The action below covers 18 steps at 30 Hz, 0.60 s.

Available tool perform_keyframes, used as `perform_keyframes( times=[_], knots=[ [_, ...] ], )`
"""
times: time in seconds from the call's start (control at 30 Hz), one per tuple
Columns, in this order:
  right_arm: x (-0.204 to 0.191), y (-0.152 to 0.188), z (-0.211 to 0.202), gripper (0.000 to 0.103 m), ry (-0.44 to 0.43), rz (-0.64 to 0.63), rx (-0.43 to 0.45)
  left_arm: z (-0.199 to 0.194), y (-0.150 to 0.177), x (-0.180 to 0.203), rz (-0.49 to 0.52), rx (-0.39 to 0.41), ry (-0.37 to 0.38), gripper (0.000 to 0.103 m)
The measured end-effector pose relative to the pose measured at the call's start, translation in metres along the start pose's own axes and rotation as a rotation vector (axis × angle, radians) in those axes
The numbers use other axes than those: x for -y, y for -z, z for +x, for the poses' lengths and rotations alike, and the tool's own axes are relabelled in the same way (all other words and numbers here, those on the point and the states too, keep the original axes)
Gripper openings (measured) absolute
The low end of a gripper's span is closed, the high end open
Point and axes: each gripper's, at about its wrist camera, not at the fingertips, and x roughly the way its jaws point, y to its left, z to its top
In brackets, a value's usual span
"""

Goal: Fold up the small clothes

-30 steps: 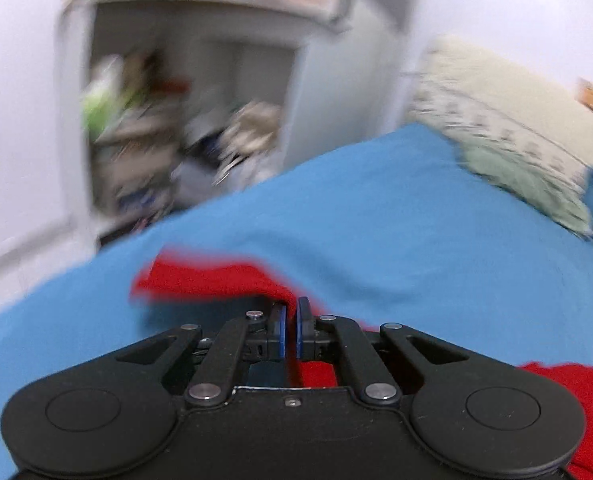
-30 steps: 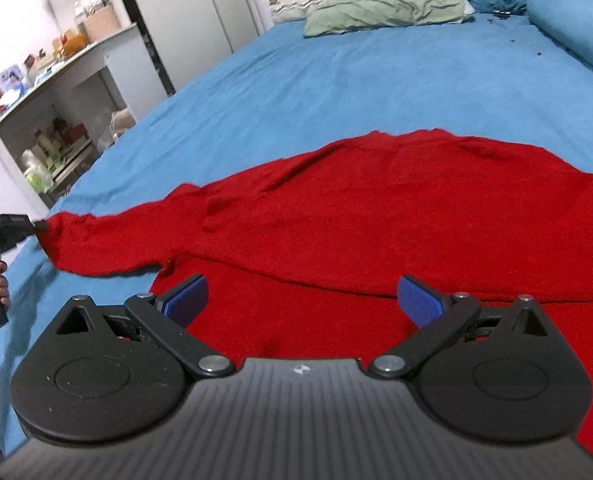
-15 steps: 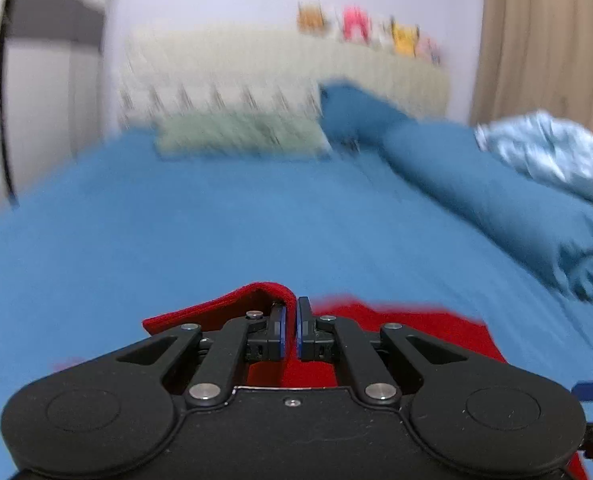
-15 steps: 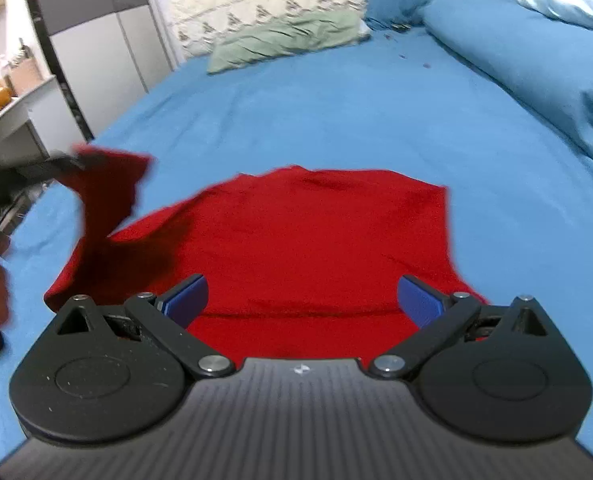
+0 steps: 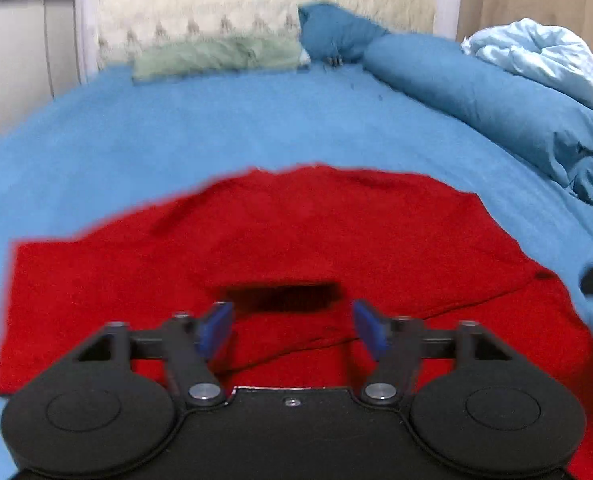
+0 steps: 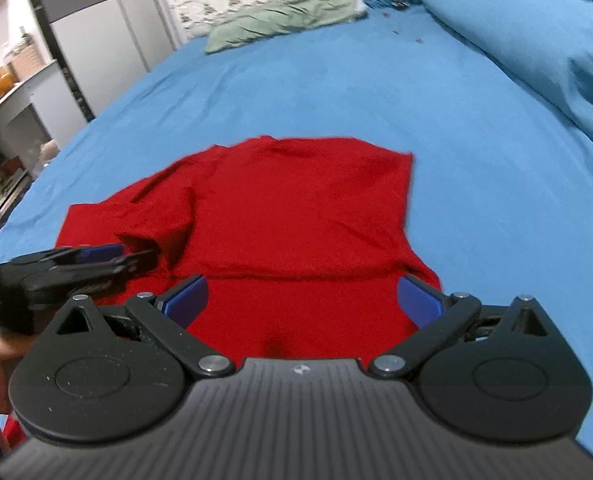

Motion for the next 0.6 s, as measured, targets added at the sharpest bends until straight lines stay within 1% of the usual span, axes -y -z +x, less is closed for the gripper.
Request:
perform_keyframes(
  times=[0.03,0.07,0.17,0.23,0.3,0.4,0.53,0.6],
  knots=[
    [-0.007,-0.003,0.002,0.103,-0.009,-0.015,0.000,-0.011,0.003,-0.005,0.019,0.015,-0.014,0.078],
    [-0.016,-0.007,0.007,0.103,-0.020,-0.033,-0.009,-0.019,0.006,-0.012,0.036,0.018,-0.030,0.082],
    [-0.041,-0.012,0.028,0.103,-0.039,-0.101,-0.066,-0.034,0.017,-0.039,0.063,0.020,-0.098,0.085],
    [-0.063,-0.015,0.043,0.103,-0.043,-0.177,-0.082,-0.038,0.026,-0.054,0.053,0.010,-0.126,0.085],
    [-0.090,-0.016,0.061,0.103,-0.025,-0.278,-0.086,-0.041,0.033,-0.072,0.027,-0.007,-0.159,0.085],
    [-0.124,-0.016,0.088,0.103,-0.015,-0.382,-0.110,-0.038,0.041,-0.093,-0.022,-0.023,-0.206,0.085],
    [-0.160,-0.017,0.118,0.103,0.009,-0.519,-0.082,-0.035,0.054,-0.106,-0.041,-0.042,-0.246,0.085],
    [-0.176,-0.015,0.132,0.103,0.038,-0.619,-0.063,-0.034,0.058,-0.110,-0.047,-0.050,-0.256,0.085]
  ],
)
